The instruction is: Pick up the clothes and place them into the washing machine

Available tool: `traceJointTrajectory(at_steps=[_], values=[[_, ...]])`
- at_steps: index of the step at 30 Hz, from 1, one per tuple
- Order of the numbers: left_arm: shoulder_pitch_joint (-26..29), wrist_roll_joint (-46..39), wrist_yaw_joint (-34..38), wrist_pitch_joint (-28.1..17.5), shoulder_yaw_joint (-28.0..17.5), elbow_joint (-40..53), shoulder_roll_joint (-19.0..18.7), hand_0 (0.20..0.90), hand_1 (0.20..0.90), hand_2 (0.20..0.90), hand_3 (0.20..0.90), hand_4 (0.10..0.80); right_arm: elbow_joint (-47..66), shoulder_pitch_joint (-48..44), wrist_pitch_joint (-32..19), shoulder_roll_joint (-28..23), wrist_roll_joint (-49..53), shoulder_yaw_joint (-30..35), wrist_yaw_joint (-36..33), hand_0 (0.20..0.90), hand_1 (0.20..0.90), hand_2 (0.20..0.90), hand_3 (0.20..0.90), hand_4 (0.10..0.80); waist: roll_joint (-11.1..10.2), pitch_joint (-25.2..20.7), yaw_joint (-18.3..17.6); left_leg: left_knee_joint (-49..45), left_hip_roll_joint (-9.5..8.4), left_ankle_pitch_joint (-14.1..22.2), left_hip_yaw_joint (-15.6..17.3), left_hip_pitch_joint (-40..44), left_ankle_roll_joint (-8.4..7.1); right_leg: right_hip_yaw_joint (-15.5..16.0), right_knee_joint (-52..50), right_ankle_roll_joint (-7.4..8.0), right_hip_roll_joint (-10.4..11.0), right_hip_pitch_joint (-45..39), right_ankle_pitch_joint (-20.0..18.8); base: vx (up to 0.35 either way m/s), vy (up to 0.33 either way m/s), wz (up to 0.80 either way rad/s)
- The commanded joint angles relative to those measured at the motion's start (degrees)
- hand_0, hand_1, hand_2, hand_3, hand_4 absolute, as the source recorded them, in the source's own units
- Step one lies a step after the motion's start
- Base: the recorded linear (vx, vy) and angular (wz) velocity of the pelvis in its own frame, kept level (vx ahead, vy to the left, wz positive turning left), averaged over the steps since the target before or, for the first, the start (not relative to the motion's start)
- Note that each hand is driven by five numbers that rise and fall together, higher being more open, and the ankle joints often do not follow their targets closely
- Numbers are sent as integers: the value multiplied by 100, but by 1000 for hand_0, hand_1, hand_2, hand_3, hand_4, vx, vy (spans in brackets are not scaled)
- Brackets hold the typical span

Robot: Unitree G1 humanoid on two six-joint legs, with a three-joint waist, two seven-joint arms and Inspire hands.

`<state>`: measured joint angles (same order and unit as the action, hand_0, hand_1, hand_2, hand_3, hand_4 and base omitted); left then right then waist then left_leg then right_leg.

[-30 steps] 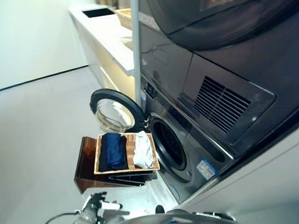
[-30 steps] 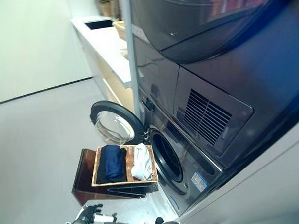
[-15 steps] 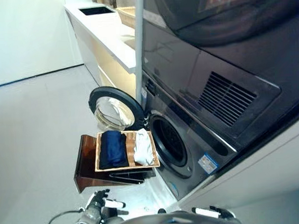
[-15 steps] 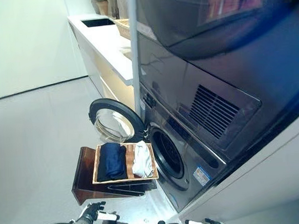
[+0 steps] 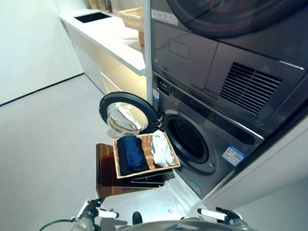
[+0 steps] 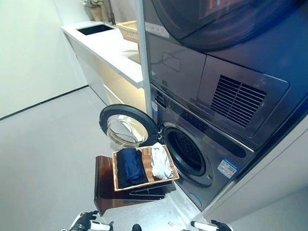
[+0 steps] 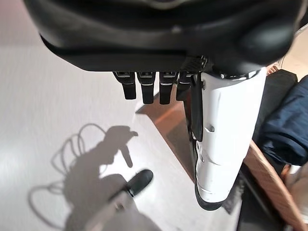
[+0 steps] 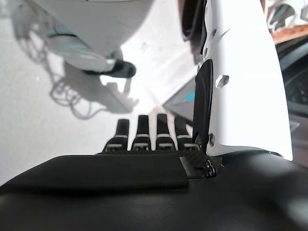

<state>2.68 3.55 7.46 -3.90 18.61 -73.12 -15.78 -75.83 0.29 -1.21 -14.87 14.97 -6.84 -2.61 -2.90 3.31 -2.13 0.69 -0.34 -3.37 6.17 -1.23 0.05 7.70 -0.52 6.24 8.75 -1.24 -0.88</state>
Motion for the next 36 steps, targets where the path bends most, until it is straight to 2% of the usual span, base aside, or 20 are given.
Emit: traceJointTrajectory(at_steps=[1, 4, 6, 8, 9, 10, 11, 14, 17, 19, 21, 24, 26, 28, 29, 31, 33, 34, 36], values=[[272, -27, 83, -162, -226, 356, -117, 900, 900, 900, 900, 800, 37, -334, -171, -225, -138, -181, -175, 900, 900, 900, 900, 800, -51, 98, -7, 44, 181, 649, -245, 503, -130, -81, -75, -25, -361, 389, 71, 147, -108, 15], [189, -4, 28, -152, -235, 290, -72, 900, 900, 900, 900, 800, 118, -349, -199, -222, -165, -227, -200, 900, 900, 900, 900, 800, -97, 56, 6, -219, 285, 761, -275, 464, -256, 2, 39, -92, -443, 201, 153, 164, -151, 31], [164, -1, 25, -142, -242, 258, -65, 900, 900, 900, 900, 800, 155, -385, -227, -228, -138, -258, -200, 900, 900, 900, 900, 800, -141, 138, 12, -1133, 364, 804, -289, 162, -399, 22, 10, -209, -498, 85, 247, 110, -175, 25], [131, -25, 25, -141, -241, 281, -58, 900, 900, 900, 900, 800, 256, -423, -269, -241, -84, -300, -212, 900, 900, 900, 900, 800, -171, 301, 81, -2222, 503, 344, -352, -379, -581, 75, 31, -373, -565, -135, 364, 35, -163, 22], [172, -78, 54, -160, -233, 351, -54, 900, 900, 900, 900, 800, 343, -482, -291, -273, -36, -324, -231, 900, 900, 900, 900, 800, -165, 424, 148, -2725, 434, 116, -537, -701, -615, 118, -4, -454, -581, -170, 392, -1, -114, 28], [186, -107, 72, -177, -209, 430, -62, 900, 900, 900, 900, 800, 412, -541, -301, -283, 10, -358, -230, 900, 900, 900, 900, 800, -183, 481, 188, -2911, 301, 96, -655, -888, -575, 128, 3, -476, -565, -182, 400, 40, -72, 37], [185, -133, 77, -194, -181, 488, -54, 900, 900, 900, 900, 800, 492, -579, -308, -292, 44, -371, -240, 900, 900, 900, 900, 800, -194, 482, 201, -2858, 260, 78, -651, -1053, -546, 156, 38, -480, -544, -202, 420, 137, -26, 54], [102, -78, 98, -215, -108, 573, -23, 900, 900, 900, 900, 800, 661, -654, -357, -324, 91, -401, -301, 900, 900, 900, 900, 800, -116, 372, 253, -1750, 300, 213, -402, -1267, -448, 143, 250, -357, -529, -296, 481, 232, 70, 34], [60, -46, 172, -216, -84, 482, 10, 900, 900, 900, 900, 800, 785, -679, -373, -340, 22, -492, -365, 900, 900, 900, 900, 800, 49, 268, 393, -159, 429, -254, -336, -1195, -476, 14, 415, -246, -577, -554, 684, 301, 144, 28], [53, -3, 218, -218, -72, 432, 18, 900, 900, 900, 900, 800, 840, -745, -364, -354, -52, -539, -405, 900, 900, 900, 900, 800, 97, 217, 455, -91, 420, -371, -467, -1157, -502, -65, 436, -187, -527, -724, 786, 271, 155, 39], [46, 28, 221, -232, -44, 395, 3, 900, 900, 900, 900, 800, 885, -758, -373, -342, -74, -517, -401, 900, 900, 900, 900, 800, 76, 133, 443, -169, 396, -294, -366, -1095, -445, -21, 349, -119, -367, -789, 859, 276, 179, -6], [78, 28, 232, -250, -82, 369, -83, 900, 900, 900, 900, 800, 940, -872, -377, -330, -65, -492, -425, 900, 900, 900, 900, 800, -13, 120, 494, -513, 244, 1, -245, -1116, -282, -110, 78, -5, -97, -749, 875, 231, 175, -39], [76, 4, 226, -255, -108, 407, -147, 900, 900, 900, 900, 800, 954, -927, -384, -286, -53, -499, -390, 900, 900, 900, 900, 800, -56, 81, 541, -598, 148, 197, -164, -1038, -132, -135, -467, 105, 71, -537, 793, 214, 184, -51], [89, -42, 263, -264, -116, 534, -239, 900, 900, 900, 900, 800, 1059, -1048, -398, -285, 25, -509, -406, 900, 900, 900, 900, 800, -19, 193, 511, -585, 116, 292, -182, -900, -4, -286, -1445, 177, 88, 62, 496, 120, 179, -50], [119, -83, 266, -265, -98, 623, -281, 900, 900, 900, 900, 800, 1125, -1139, -413, -302, 65, -529, -419, 900, 900, 900, 900, 800, 5, 322, 470, -581, 99, 308, -244, -853, 51, -379, -1861, 194, 38, 353, 323, 27, 168, -38], [208, -160, 291, -299, -32, 779, -371, 900, 900, 900, 900, 800, 1282, -1322, -470, -319, 199, -569, -482, 900, 900, 900, 900, 800, 92, 605, 372, -637, 75, 342, -395, -835, 107, -550, -2432, 138, -178, 874, 254, -6, 113, -22], [287, -232, 327, -319, 12, 790, -401, 900, 900, 900, 900, 800, 1362, -1519, -511, -333, 333, -571, -626, 900, 900, 900, 900, 800, 140, 731, 335, -667, 61, 421, -455, -832, 92, -455, -2181, 26, -164, 1182, 415, 79, -1, -7], [331, -285, 372, -340, 19, 796, -399, 900, 900, 900, 900, 800, 1344, -1637, -516, -360, 352, -560, -714, 900, 900, 900, 900, 800, 162, 800, 325, -656, 60, 465, -491, -800, 55, -293, -1850, -18, -63, 1250, 433, 123, -73, -17], [399, -367, 429, -359, 28, 755, -383, 900, 900, 900, 900, 800, 1368, -1884, -503, -398, 365, -581, -832, 900, 900, 900, 900, 800, 133, 914, 298, -606, 54, 559, -483, -692, -32, -18, -972, 42, 146, 1357, 178, 134, -115, -19]])
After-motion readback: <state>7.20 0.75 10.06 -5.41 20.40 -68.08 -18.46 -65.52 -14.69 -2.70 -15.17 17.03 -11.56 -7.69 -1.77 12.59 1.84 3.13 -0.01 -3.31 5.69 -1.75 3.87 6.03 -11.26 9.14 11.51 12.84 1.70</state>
